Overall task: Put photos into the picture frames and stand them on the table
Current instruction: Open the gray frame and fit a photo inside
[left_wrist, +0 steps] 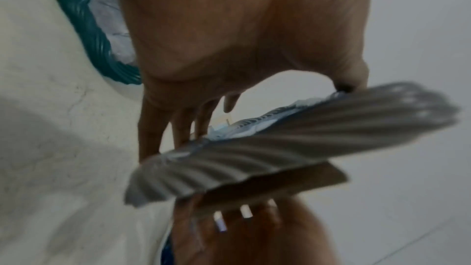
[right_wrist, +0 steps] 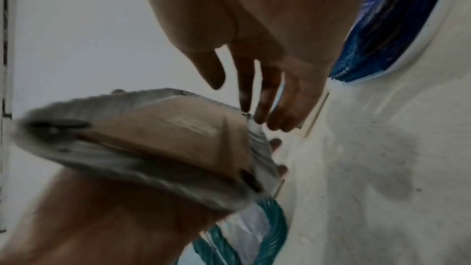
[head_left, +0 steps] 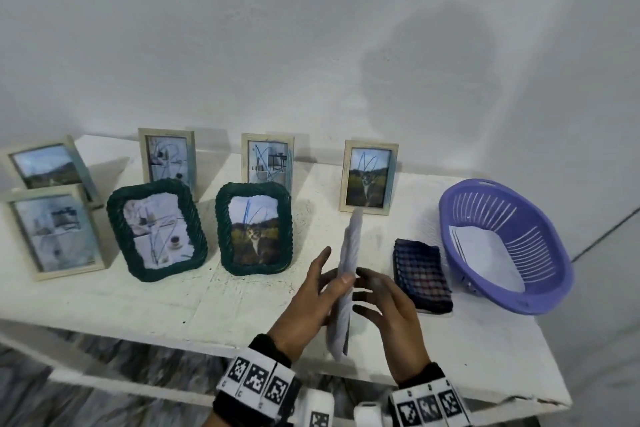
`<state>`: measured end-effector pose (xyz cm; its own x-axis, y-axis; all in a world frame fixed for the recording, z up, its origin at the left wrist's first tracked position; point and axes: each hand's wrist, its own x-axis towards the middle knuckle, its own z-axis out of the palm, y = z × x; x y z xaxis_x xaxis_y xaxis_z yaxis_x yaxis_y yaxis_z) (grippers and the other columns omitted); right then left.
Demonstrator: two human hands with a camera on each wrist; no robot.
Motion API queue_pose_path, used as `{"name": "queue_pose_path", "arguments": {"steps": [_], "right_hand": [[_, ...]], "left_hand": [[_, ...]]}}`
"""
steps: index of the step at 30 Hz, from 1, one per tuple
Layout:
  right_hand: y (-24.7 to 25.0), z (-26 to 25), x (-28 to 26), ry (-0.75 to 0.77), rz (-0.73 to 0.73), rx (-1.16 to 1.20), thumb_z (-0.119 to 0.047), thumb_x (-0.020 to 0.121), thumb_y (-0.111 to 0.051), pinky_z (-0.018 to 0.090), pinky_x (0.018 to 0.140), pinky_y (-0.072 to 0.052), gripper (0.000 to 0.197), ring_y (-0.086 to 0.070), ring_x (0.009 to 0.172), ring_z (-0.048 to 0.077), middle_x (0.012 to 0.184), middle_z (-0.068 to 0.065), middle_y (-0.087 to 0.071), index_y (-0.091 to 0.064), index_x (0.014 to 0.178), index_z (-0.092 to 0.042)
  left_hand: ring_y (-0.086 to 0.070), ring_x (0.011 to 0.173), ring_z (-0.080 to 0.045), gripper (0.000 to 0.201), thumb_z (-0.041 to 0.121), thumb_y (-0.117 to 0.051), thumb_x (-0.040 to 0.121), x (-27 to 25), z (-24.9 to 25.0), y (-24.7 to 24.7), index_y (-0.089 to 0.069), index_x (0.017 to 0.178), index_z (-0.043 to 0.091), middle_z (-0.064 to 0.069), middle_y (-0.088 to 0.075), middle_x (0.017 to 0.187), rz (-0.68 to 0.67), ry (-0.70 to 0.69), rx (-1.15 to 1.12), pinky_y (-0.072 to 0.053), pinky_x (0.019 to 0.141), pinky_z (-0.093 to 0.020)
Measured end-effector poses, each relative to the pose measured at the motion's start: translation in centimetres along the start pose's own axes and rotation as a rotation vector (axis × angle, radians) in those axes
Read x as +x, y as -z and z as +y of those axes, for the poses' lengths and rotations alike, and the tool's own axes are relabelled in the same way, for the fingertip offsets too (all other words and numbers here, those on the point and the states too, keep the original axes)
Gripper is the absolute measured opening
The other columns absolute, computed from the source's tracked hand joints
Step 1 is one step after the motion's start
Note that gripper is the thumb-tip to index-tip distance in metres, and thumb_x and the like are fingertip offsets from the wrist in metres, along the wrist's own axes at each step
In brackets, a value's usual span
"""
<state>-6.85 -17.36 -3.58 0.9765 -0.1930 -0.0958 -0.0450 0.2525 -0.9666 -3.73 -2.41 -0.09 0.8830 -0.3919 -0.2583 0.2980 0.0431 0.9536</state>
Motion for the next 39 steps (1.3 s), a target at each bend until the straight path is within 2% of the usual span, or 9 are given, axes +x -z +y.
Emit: {"name": "queue_pose_path", "arguments": {"steps": [4,8,12,15,17,22,30,35,39], "right_hand": [[0.3,1.2,0.7,-0.041,-0.016,-0.157,-0.020,0.099,-0.051,0.038,0.082,-0.055,0.023,-0.067,0.097,0.025,0.105,0.003,-0.072,-0.069,0.113,-0.024],[1.9,2.2,1.1,-0.068,0.104,-0.215,-0.011,0.097,-0.055,0.037,0.076,-0.055,0.024,-0.067,0.095,0.022,0.102,0.003,-0.071,-0.068,0.107,-0.028],[3.7,3.0,1.2,-0.066,0.166,-0.368,-0.004,0.094,-0.056,0.039,0.076,-0.057,0.028,-0.065,0.081,0.018,0.088,0.001,-0.068,-0.067,0.109,-0.025],[4.6,3.6,1.3,-0.085,0.132,-0.554,-0.006,0.093,-0.056,0.037,0.073,-0.057,0.025,-0.065,0.073,0.020,0.077,0.004,-0.067,-0.067,0.115,-0.014],[4.8,4.1,1.4,-0.087,0.105,-0.671,-0.011,0.093,-0.056,0.039,0.079,-0.056,0.024,-0.067,0.079,0.019,0.083,0.004,-0.070,-0.067,0.114,-0.014],[4.6,4.0,1.6,-0.089,0.054,-0.905,-0.017,0.094,-0.055,0.016,0.076,-0.038,0.026,-0.059,0.091,0.010,0.107,0.005,-0.069,-0.066,0.116,-0.010],[3.7,2.9,3.0,0.001,0.038,-1.027,-0.019,0.094,-0.052,0.028,0.070,-0.043,0.029,-0.057,0.079,0.019,0.088,0.007,-0.064,-0.058,0.122,-0.011],[3.0,2.3,5.0,0.013,-0.167,-1.294,-0.022,0.098,-0.043,0.035,0.077,-0.046,0.051,-0.056,0.090,0.030,0.109,0.014,-0.051,-0.033,0.148,-0.028],[2.3,2.1,5.8,0.001,-0.222,-1.427,-0.017,0.097,-0.040,0.032,0.074,-0.042,0.048,-0.057,0.097,0.033,0.114,0.016,-0.051,-0.041,0.144,-0.024]], "left_hand": [[-0.061,0.113,-0.033,0.077,0.068,-0.058,0.079,0.1,-0.4,0.2,-0.054,0.134,0.013,-0.020,-0.063,0.124,-0.023,0.017,-0.313,-0.048,0.101,-0.048],[-0.062,0.109,-0.025,0.043,0.049,-0.058,0.087,1.3,-1.8,1.9,-0.059,0.118,0.019,-0.008,-0.065,0.118,0.235,-0.089,-0.240,-0.050,0.087,-0.041],[-0.062,0.094,-0.021,0.012,0.010,-0.058,0.095,1.9,-4.2,4.3,-0.060,0.106,0.010,0.000,-0.069,0.094,0.386,-0.095,-0.099,-0.049,0.072,-0.033],[-0.066,0.097,-0.023,0.010,0.012,-0.060,0.095,2.3,-6.1,5.2,-0.065,0.103,0.013,-0.002,-0.072,0.097,0.407,-0.043,0.076,-0.054,0.080,-0.037],[-0.066,0.097,-0.011,0.009,0.021,-0.063,0.093,2.3,-7.0,5.6,-0.067,0.101,0.018,0.005,-0.071,0.098,0.409,-0.046,0.274,-0.052,0.090,-0.034],[-0.061,0.084,0.002,0.024,0.042,-0.070,0.085,1.9,-6.8,5.3,-0.063,0.098,0.021,0.013,-0.067,0.089,0.369,-0.030,0.635,-0.043,0.069,-0.008],[-0.056,0.104,-0.015,0.085,0.072,-0.067,0.071,3.0,-7.4,5.1,-0.041,0.139,0.029,0.003,-0.050,0.119,0.314,-0.011,0.947,-0.048,0.083,-0.030],[-0.053,0.113,-0.017,0.089,0.071,-0.065,0.072,3.4,-7.3,3.9,-0.037,0.143,0.026,0.001,-0.047,0.123,0.312,-0.019,1.074,-0.040,0.078,-0.027],[-0.053,0.115,-0.017,0.095,0.078,-0.061,0.069,3.5,-7.9,4.2,-0.035,0.145,0.027,0.003,-0.047,0.124,0.335,-0.013,1.097,-0.047,0.084,-0.031]]}}
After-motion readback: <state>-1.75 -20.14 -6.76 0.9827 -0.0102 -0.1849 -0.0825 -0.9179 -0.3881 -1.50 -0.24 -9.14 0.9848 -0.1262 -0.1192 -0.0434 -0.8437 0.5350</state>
